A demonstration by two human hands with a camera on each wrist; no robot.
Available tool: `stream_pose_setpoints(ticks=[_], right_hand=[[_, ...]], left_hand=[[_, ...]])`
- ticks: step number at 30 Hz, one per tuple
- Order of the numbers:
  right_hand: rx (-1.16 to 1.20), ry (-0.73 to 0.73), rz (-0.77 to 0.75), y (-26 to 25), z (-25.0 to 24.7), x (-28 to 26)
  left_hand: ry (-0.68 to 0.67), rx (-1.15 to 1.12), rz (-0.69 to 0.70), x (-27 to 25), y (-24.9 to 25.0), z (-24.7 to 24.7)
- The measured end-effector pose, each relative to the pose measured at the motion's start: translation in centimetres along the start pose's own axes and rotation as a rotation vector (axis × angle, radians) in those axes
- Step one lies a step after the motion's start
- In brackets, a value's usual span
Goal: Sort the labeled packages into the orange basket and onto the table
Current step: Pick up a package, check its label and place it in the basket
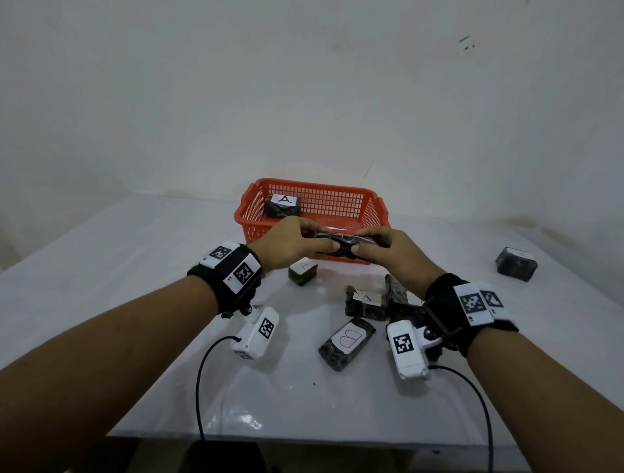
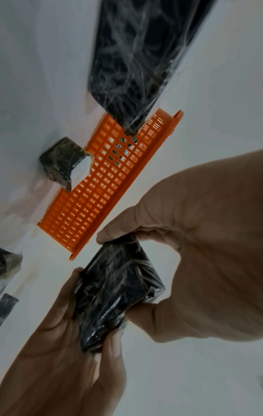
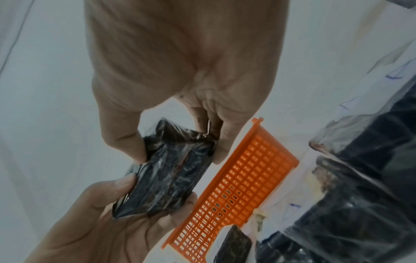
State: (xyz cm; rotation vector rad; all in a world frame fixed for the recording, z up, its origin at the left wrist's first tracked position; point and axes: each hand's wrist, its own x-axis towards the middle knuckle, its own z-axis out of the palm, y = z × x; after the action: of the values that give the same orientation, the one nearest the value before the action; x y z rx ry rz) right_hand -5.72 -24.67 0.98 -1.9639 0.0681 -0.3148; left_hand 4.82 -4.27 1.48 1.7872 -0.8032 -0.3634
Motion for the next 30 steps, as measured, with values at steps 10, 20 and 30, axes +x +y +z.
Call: stream_pose_setpoints(ticks=[10,20,30], right_hand=[[0.012,0.001,-0.006,0.26,0.09,0.03],[-0.003,0.044,-0.002,0.19,0.06,-0.07],[-0.059,0.020,0.019,0.05,0.32,-0.24]], left_hand=[[-0.002,-0.020,-0.009,0.03,0.25,0.00],[-0.046,-0.049,-0.008,-0.30,0.36,0.12],[-0.070,-0.058,0.007,-0.56,0.19,0.14]])
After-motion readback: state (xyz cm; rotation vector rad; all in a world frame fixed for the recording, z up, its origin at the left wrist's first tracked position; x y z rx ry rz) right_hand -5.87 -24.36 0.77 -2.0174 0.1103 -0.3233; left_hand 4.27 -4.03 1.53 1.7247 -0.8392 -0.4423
